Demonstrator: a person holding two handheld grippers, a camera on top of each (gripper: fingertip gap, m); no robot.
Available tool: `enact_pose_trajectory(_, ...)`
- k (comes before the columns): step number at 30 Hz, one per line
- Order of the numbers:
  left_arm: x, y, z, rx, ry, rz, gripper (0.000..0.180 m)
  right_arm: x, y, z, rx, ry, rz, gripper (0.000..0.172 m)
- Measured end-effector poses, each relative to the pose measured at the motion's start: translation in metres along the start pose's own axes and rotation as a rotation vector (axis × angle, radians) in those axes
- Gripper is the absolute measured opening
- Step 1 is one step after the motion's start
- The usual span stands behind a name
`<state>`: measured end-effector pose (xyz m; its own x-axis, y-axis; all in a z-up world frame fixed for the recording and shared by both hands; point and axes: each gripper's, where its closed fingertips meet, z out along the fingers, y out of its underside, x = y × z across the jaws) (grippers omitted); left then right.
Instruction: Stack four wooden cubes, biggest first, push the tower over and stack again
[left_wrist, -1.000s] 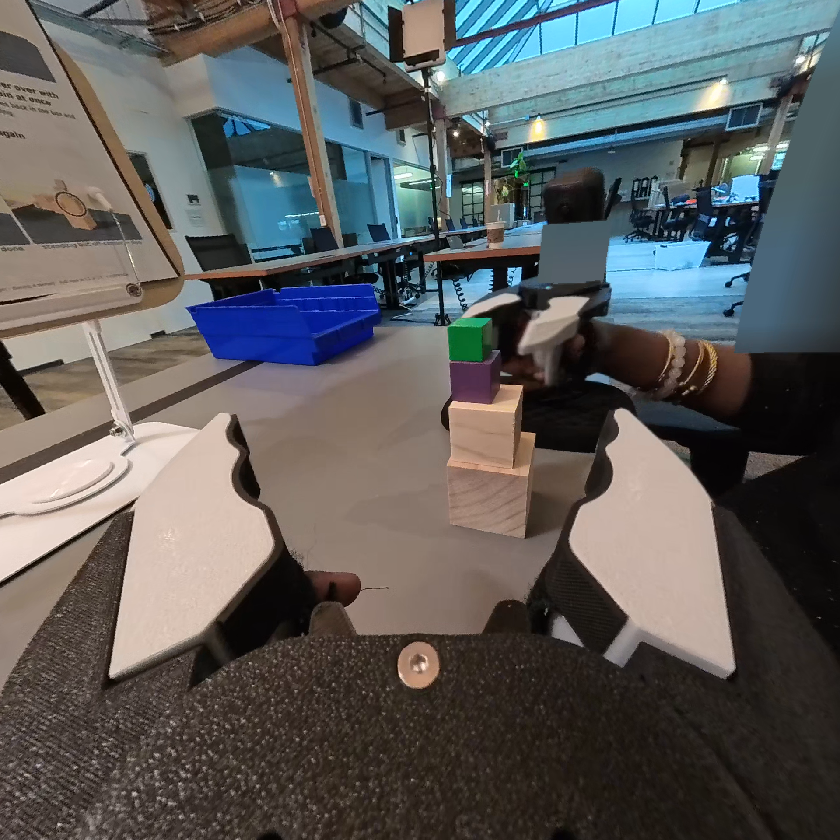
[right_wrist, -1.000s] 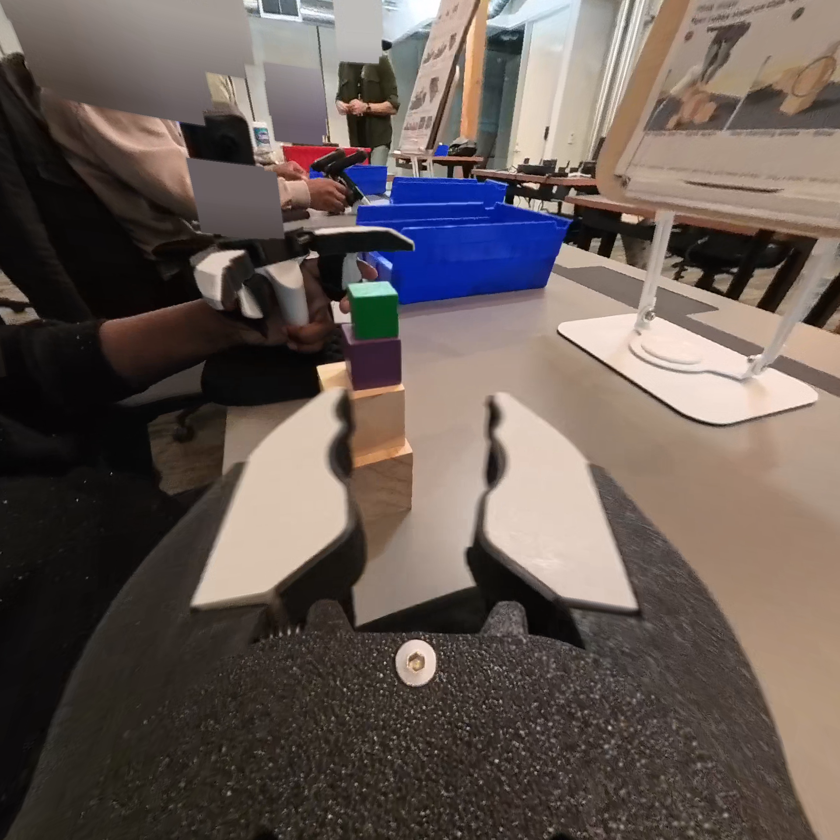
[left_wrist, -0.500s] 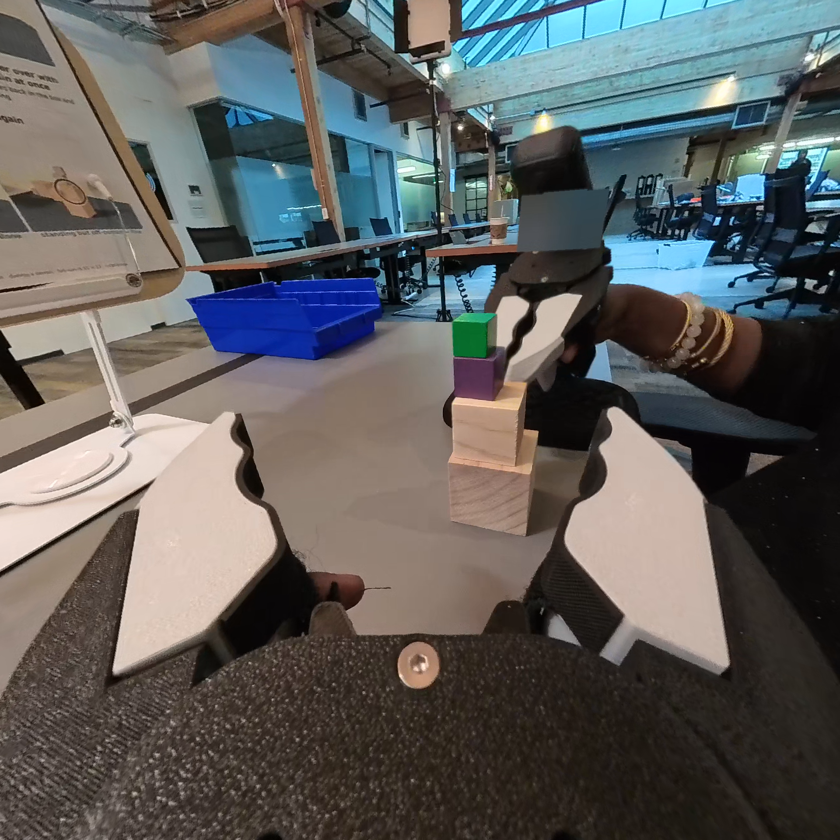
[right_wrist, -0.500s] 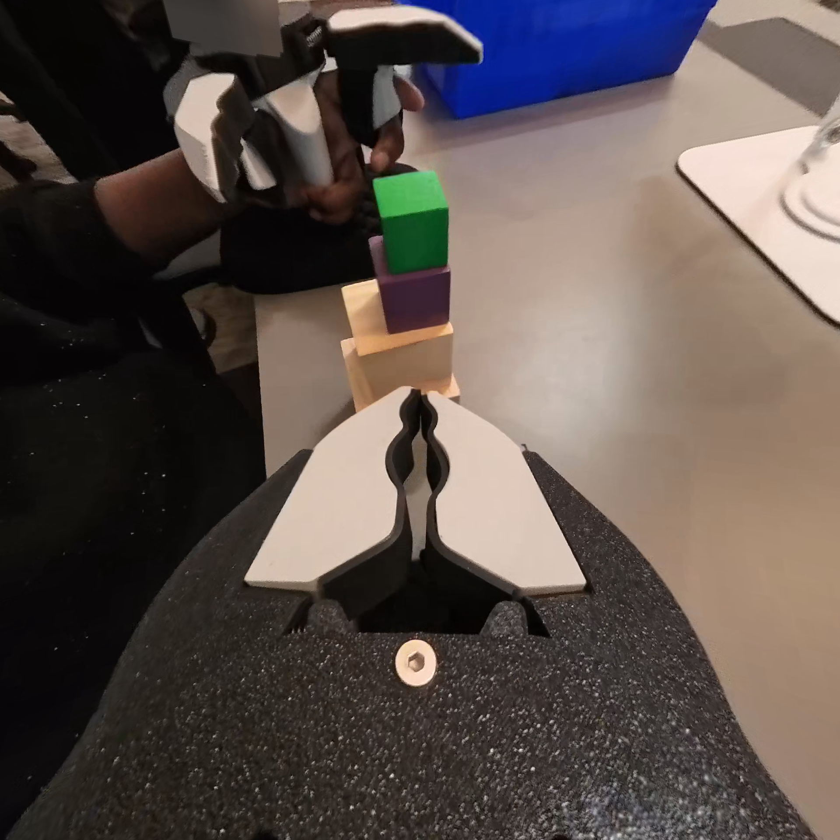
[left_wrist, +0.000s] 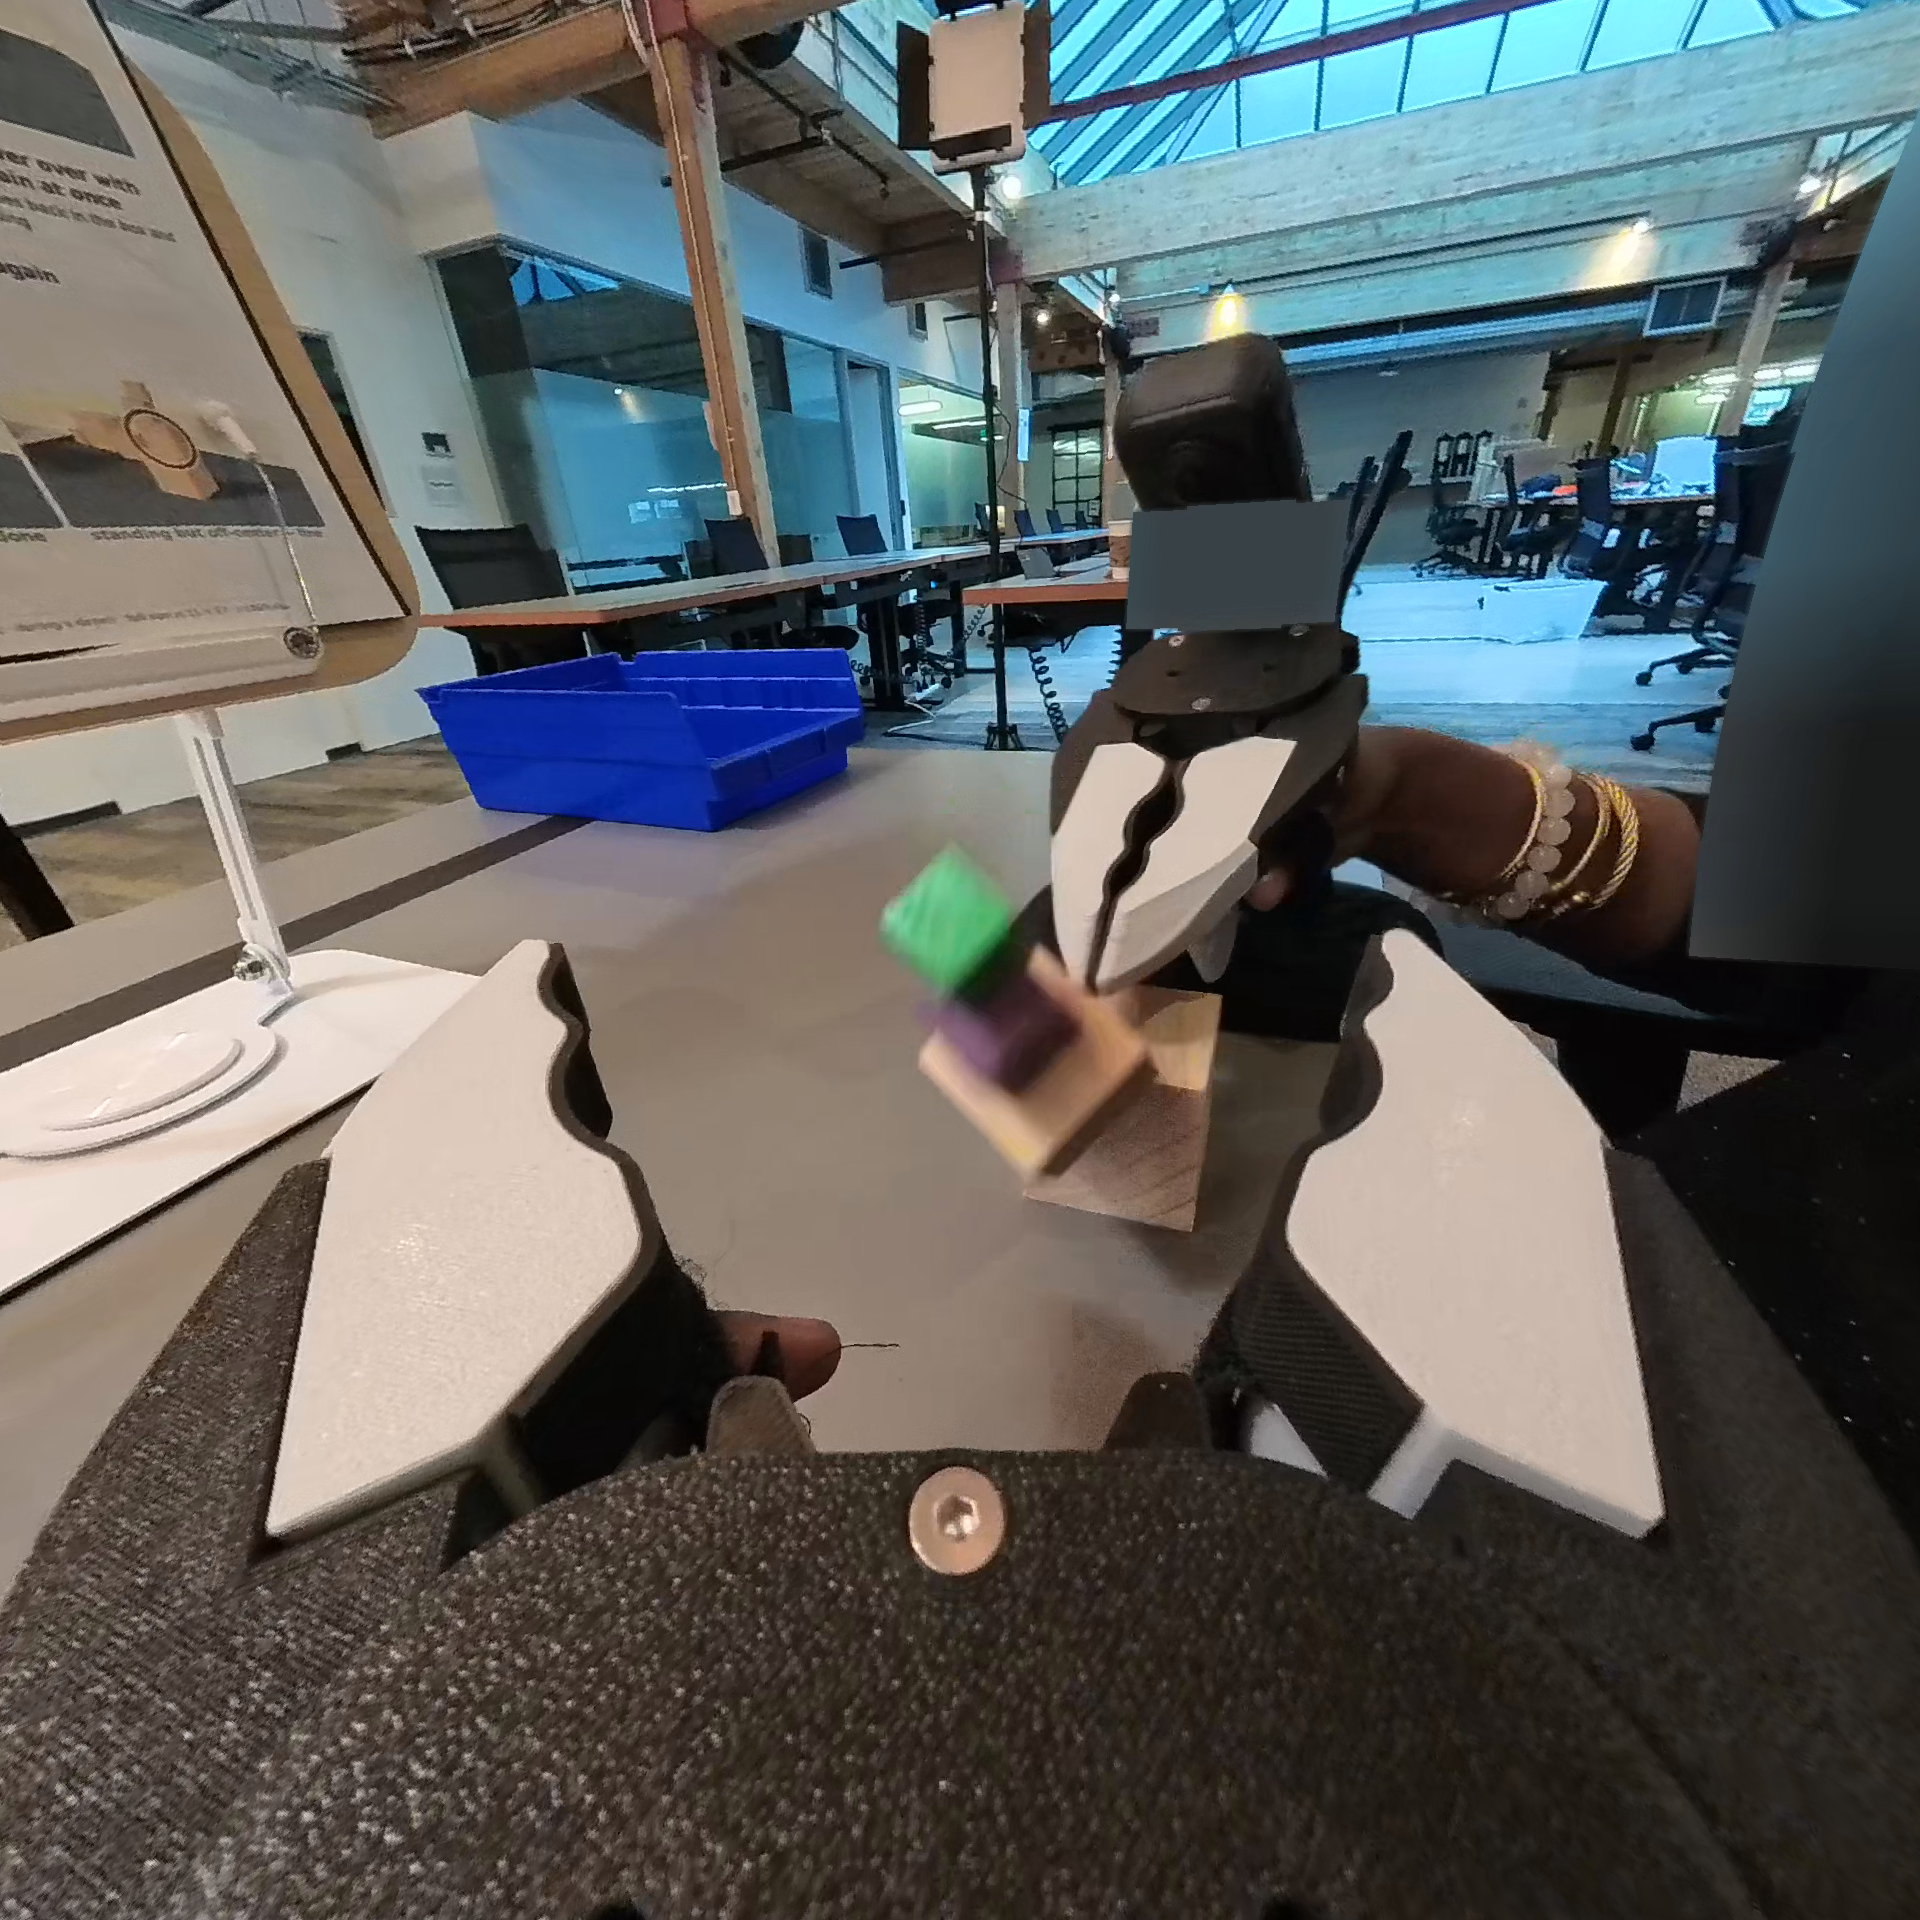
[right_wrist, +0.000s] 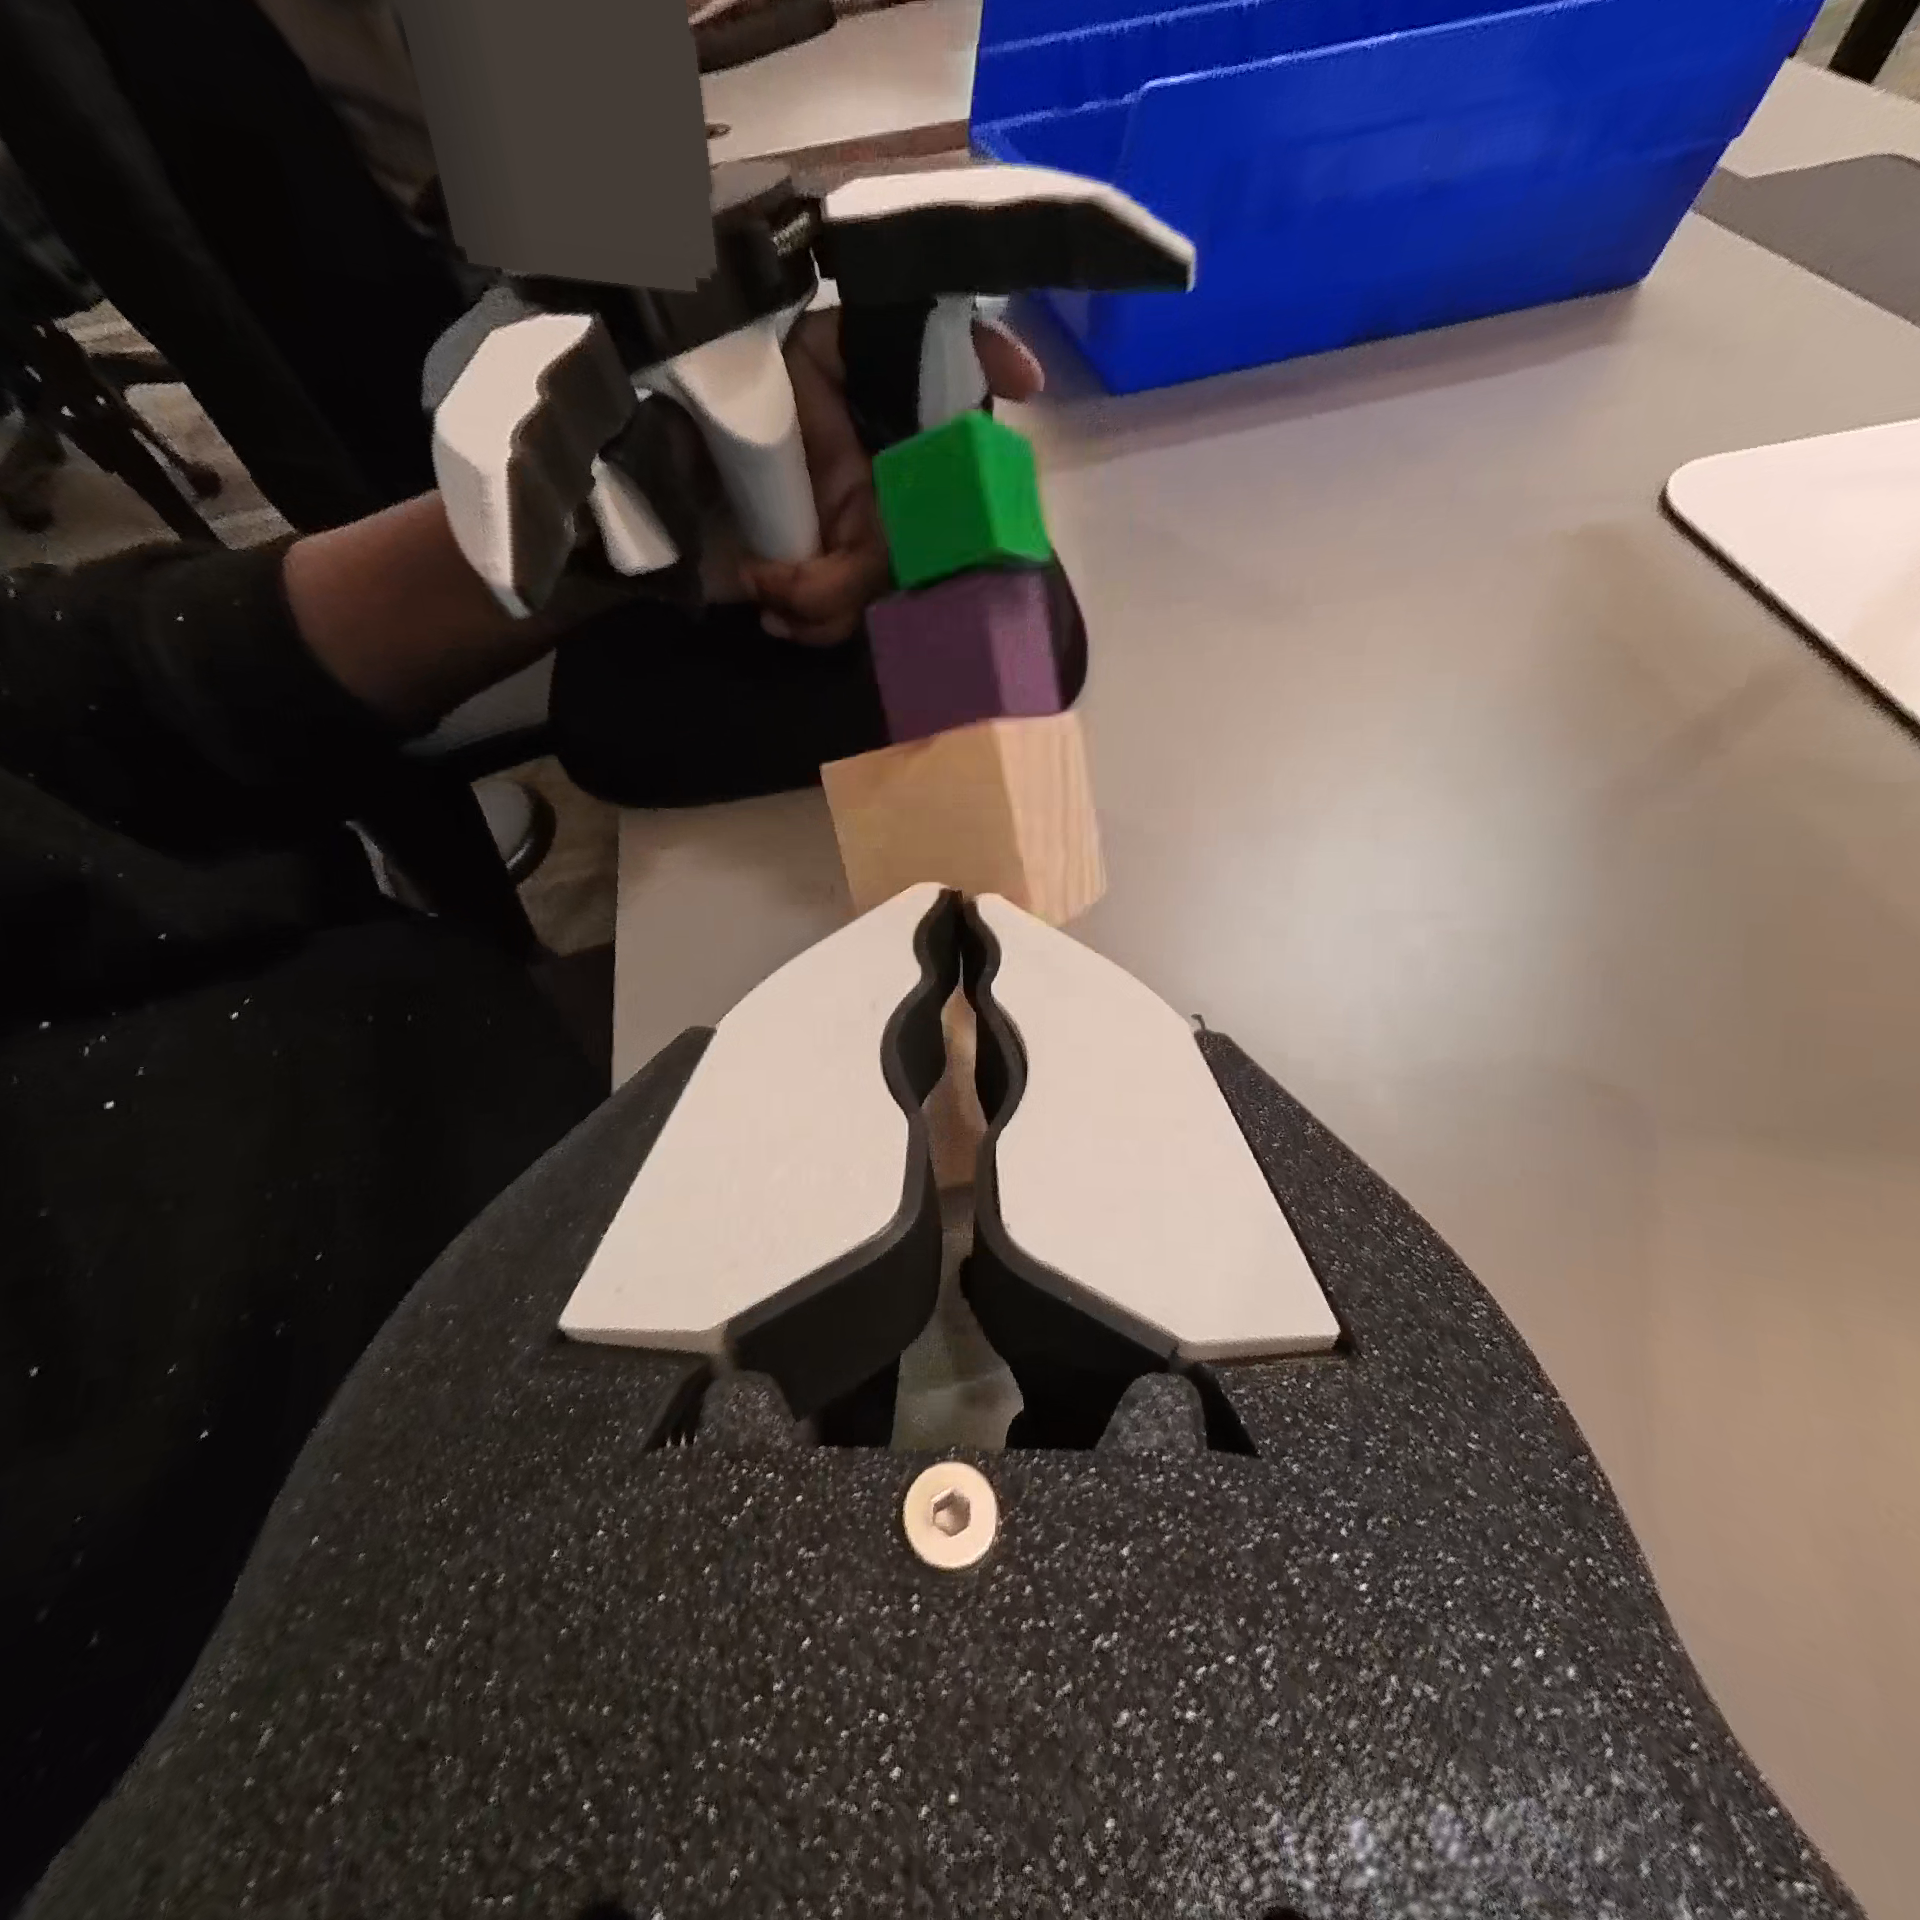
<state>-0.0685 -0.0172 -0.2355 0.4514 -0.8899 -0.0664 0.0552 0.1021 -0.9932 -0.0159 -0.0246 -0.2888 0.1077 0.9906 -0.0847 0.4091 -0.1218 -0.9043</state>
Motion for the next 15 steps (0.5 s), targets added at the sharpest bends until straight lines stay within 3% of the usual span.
enact_pose_trajectory(5, 0.0, 0.001, 0.0, -0.003, 0.002, 0.004, 0.134, 0.003, -0.006, 0.003, 0.034, 0.008, -0.02, 0.003)
enact_pose_trajectory(12, 0.001, 0.001, 0.001, -0.005, 0.001, 0.006, 0.134, 0.006, -0.005, -0.01, 0.021, 0.041, -0.085, 0.078)
enact_pose_trajectory(15, 0.001, 0.001, 0.001, -0.005, 0.005, 0.007, 0.134, -0.005, 0.009, -0.012, -0.097, -0.039, -0.14, 0.086)
